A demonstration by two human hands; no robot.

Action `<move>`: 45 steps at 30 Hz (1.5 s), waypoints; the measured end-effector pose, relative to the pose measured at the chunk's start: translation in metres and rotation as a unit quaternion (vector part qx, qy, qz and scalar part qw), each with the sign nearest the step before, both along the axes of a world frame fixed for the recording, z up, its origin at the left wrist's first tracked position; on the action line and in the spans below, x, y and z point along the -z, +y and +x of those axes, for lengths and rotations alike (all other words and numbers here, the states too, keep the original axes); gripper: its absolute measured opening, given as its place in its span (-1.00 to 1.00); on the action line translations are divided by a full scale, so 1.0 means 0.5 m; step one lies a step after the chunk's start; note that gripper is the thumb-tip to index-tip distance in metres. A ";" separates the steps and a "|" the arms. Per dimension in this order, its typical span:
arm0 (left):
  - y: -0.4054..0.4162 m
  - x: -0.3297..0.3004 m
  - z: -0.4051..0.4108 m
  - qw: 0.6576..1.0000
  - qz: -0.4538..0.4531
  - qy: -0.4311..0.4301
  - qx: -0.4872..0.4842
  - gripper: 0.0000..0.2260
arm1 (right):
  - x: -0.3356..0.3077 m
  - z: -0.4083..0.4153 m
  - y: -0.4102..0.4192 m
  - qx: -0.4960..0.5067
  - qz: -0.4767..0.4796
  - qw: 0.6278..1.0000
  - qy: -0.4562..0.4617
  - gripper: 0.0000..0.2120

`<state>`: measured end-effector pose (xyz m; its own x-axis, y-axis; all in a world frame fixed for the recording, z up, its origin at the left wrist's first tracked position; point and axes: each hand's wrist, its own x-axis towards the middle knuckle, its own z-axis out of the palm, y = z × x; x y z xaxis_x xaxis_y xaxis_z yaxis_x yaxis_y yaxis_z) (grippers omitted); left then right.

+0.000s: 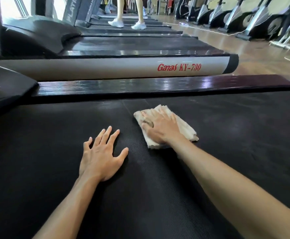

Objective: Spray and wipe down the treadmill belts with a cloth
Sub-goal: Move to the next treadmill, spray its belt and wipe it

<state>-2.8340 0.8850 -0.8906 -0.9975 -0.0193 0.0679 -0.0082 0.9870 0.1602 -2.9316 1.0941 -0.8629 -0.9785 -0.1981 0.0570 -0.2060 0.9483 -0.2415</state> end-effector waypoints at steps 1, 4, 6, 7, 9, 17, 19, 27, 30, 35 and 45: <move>0.004 -0.001 -0.003 1.000 0.001 0.000 0.000 -0.34 | 0.003 0.022 0.020 -0.020 -0.009 1.000 0.000 -0.31; 0.002 0.000 0.000 1.000 -0.002 -0.003 -0.003 -0.24 | 0.030 0.059 0.092 -0.019 -0.020 0.999 -0.024 -0.37; 0.003 -0.001 0.000 1.000 -0.001 -0.005 -0.004 -0.17 | 0.033 0.034 0.130 0.035 -0.003 0.999 -0.010 -0.39; 0.003 0.000 0.001 1.000 0.004 -0.003 -0.004 -0.16 | 0.031 0.008 0.135 0.064 0.011 0.998 -0.009 -0.42; 0.002 -0.003 0.000 1.000 0.003 -0.002 -0.005 -0.14 | 0.020 -0.053 0.122 0.111 0.030 0.993 -0.017 -0.46; 0.002 -0.001 -0.003 1.000 -0.008 -0.013 -0.001 -0.16 | -0.004 -0.053 0.021 0.017 0.006 0.999 -0.040 -0.24; 0.001 0.002 -0.002 1.000 -0.011 -0.007 0.002 -0.16 | 0.002 -0.004 0.048 -0.014 -0.001 0.999 -0.049 -0.36; 0.001 0.002 0.001 1.000 -0.003 -0.009 0.002 -0.15 | 0.009 -0.063 0.108 0.101 0.023 0.994 -0.020 -0.52; 0.004 -0.002 -0.001 1.000 -0.004 -0.012 0.002 -0.14 | 0.015 -0.109 0.050 0.090 0.044 0.995 -0.031 -0.49; 0.005 -0.002 -0.001 1.000 -0.002 -0.016 0.003 -0.13 | 0.014 -0.016 0.026 -0.022 0.048 0.998 -0.018 -0.49; 0.006 -0.005 0.000 1.000 -0.006 -0.017 0.004 -0.27 | 0.017 -0.071 0.091 0.113 0.046 0.992 -0.030 -0.54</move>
<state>-2.8340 0.8879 -0.8880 -0.9994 -0.0110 0.0333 -0.0060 0.9889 0.1482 -2.9673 1.1398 -0.8713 -0.9996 0.0260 -0.0106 0.0274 0.9871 -0.1574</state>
